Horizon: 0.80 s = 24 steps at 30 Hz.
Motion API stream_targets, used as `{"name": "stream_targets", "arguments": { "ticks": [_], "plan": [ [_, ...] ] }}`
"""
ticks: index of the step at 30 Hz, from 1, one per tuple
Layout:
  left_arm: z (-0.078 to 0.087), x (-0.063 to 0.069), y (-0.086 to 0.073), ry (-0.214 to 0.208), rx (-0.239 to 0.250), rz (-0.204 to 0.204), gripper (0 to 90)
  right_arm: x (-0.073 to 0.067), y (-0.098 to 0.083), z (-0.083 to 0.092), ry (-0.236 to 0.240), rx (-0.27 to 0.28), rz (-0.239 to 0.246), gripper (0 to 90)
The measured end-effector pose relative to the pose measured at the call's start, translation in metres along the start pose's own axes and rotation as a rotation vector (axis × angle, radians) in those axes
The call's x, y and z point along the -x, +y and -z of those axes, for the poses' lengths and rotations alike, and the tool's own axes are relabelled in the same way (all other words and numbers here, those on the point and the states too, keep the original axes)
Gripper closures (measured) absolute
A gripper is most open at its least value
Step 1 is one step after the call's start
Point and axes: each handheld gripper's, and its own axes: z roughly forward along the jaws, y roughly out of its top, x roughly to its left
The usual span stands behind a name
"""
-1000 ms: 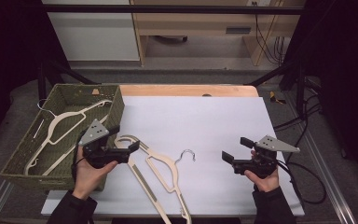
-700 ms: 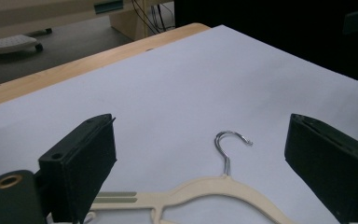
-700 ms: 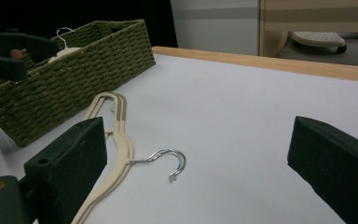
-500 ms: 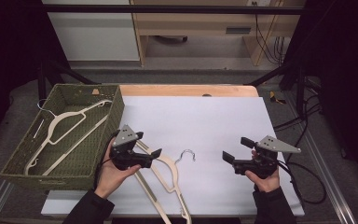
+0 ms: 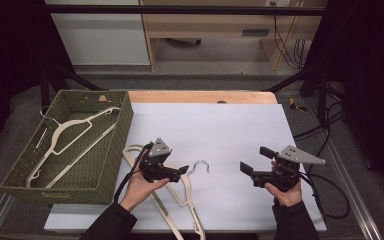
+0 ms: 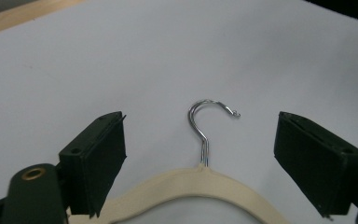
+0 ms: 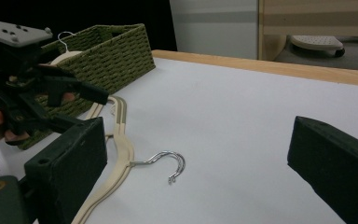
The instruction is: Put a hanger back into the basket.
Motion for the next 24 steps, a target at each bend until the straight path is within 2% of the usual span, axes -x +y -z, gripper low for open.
{"name": "stream_targets", "arguments": {
  "ticks": [10, 15, 17, 20, 24],
  "plan": [
    [-0.035, 0.008, -0.008, -0.025, -0.114, -0.029, 33.3, 0.001, 0.001, 0.001, -0.009, 0.004, 0.003, 5.0],
    [-0.048, 0.012, -0.01, -0.033, -0.155, -0.039, 41.7, 0.001, 0.001, 0.002, -0.008, 0.003, 0.003, 5.0],
    [-0.053, 0.011, -0.01, -0.023, -0.163, -0.047, 45.3, 0.001, 0.001, 0.002, -0.008, 0.003, 0.002, 5.0],
    [-0.058, 0.009, -0.01, -0.028, -0.174, -0.028, 52.8, 0.001, 0.001, 0.001, -0.011, 0.002, 0.001, 5.0],
    [-0.064, 0.006, -0.012, -0.028, -0.207, -0.032, 61.3, 0.001, 0.0, -0.001, -0.006, -0.001, 0.008, 5.0]
  ]
}}
